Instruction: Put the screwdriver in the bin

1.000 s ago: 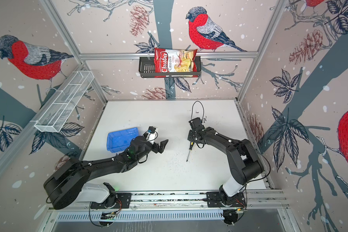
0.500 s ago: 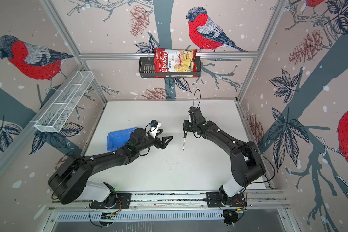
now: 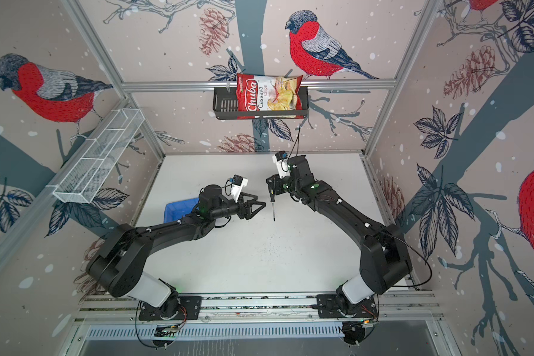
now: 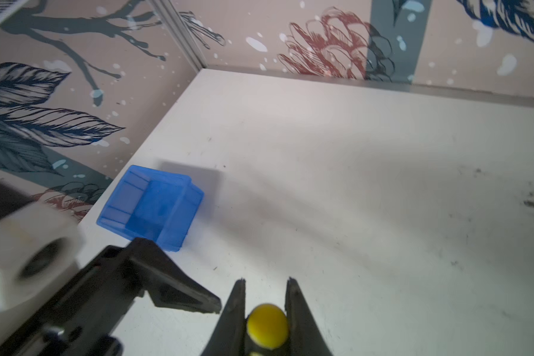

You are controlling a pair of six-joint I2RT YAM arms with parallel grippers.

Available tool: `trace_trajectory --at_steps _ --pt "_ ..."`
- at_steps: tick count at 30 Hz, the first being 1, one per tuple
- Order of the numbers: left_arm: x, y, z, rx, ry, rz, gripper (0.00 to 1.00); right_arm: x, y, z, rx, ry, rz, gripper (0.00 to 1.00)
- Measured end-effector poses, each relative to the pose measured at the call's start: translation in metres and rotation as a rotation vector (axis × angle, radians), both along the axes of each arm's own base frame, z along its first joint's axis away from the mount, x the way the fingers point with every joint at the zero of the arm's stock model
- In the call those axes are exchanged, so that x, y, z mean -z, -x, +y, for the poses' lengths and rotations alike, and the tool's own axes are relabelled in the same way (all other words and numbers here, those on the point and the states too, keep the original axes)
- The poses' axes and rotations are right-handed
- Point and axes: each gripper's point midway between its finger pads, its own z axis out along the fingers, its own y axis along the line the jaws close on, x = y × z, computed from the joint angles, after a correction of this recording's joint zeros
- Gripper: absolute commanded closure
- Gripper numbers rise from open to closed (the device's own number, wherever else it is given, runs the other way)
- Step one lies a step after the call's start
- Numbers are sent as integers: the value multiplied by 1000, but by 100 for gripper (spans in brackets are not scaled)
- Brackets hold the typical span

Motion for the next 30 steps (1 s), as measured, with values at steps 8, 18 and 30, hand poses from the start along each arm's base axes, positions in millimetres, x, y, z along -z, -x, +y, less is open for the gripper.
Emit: trace_trajectory --at_steps 8,18,30 --pt "-18 2 -10 109 151 51 39 -27 13 23 -117 -47 -76 100" --pt "-38 6 -11 144 196 -2 58 -30 26 39 -185 -48 -90 100" --pt "-32 3 -8 105 175 9 94 -31 29 43 -201 -50 -93 100"
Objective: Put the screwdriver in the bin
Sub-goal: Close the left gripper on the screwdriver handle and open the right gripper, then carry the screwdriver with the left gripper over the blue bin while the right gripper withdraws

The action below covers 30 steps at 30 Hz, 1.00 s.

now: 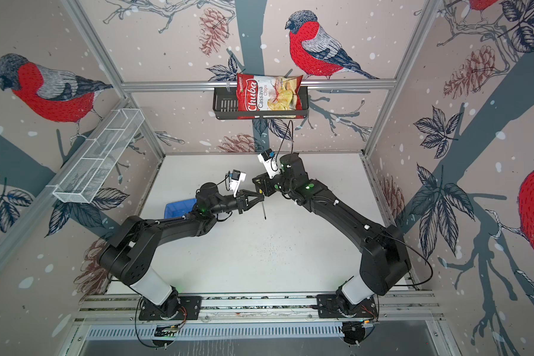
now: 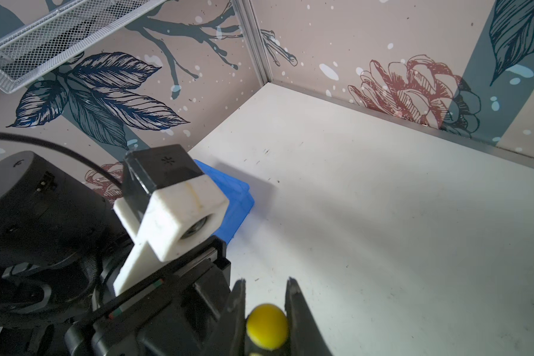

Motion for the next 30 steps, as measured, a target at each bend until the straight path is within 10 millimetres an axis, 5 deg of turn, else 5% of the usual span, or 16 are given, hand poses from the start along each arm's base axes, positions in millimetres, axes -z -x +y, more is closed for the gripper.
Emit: trace_trajectory --at_steps 3,10,14,22,30 --pt "0 1 1 -5 -6 -9 96 -1 1 0 -4 -2 1 95" --pt "-8 -4 8 -78 -3 -43 100 -10 5 -1 -12 -23 -12 21" --pt "-20 -16 21 -203 6 -73 100 -28 8 -3 -18 -63 -54 0" --pt "-23 -31 62 -457 -11 -69 100 -42 21 -4 -64 -107 -98 0" --pt "-7 -48 134 -796 -53 63 100 -41 47 6 -203 -112 -189 0"
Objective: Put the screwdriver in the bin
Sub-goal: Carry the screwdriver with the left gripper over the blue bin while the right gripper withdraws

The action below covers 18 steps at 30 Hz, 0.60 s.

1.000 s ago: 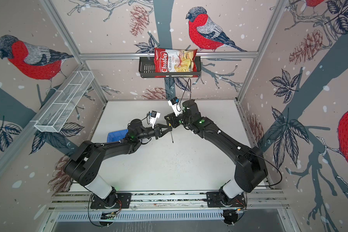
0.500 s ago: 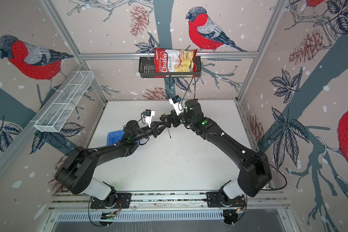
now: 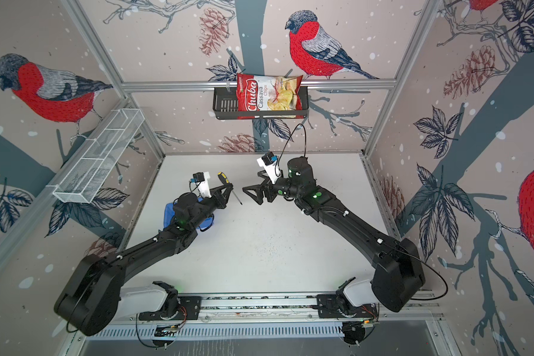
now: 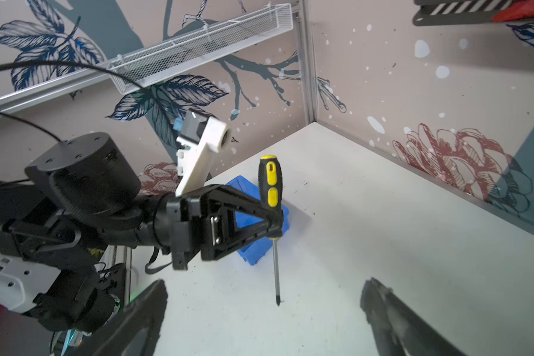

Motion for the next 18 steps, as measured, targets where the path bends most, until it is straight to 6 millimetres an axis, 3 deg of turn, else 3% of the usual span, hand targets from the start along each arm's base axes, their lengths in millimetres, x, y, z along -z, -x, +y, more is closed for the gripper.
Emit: trace_trajectory --at_steps 6,14,18 --pt "16 0 60 -264 29 109 100 3 21 20 -110 20 -103 0" --pt "41 3 139 -603 96 259 100 10 31 42 -183 46 -157 1" --pt "56 4 168 -704 156 338 100 9 44 53 -239 55 -209 0"
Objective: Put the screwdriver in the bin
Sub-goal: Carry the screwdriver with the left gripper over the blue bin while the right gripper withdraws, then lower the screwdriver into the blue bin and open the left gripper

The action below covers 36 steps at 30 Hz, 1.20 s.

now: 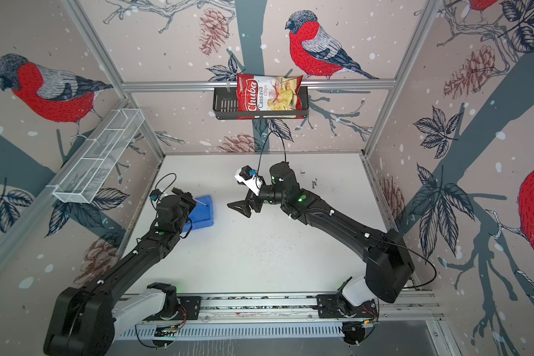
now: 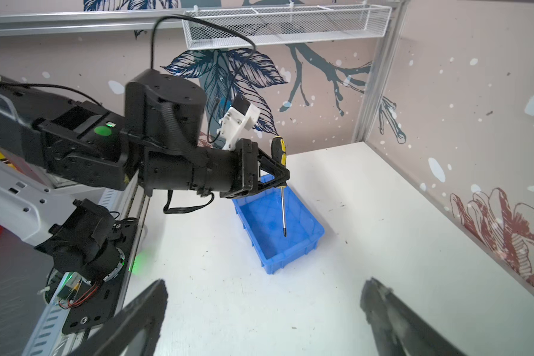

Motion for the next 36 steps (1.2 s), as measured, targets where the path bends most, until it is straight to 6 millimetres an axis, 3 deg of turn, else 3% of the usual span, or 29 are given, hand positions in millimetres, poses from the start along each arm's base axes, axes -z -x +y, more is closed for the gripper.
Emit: trace_trajectory --at_steps 3,11,14,23,36 --pt "12 1 16 -61 36 45 100 1 6 8 -35 11 -40 0" --pt "45 -2 36 -103 62 208 100 9 13 17 -75 45 -62 0" --pt "65 -3 33 -88 79 308 100 11 16 20 -93 57 -74 0" --pt "98 -9 21 -63 160 464 100 21 21 23 -116 94 -68 0" --pt "123 -13 17 -111 245 541 98 30 19 23 -90 132 -62 1"
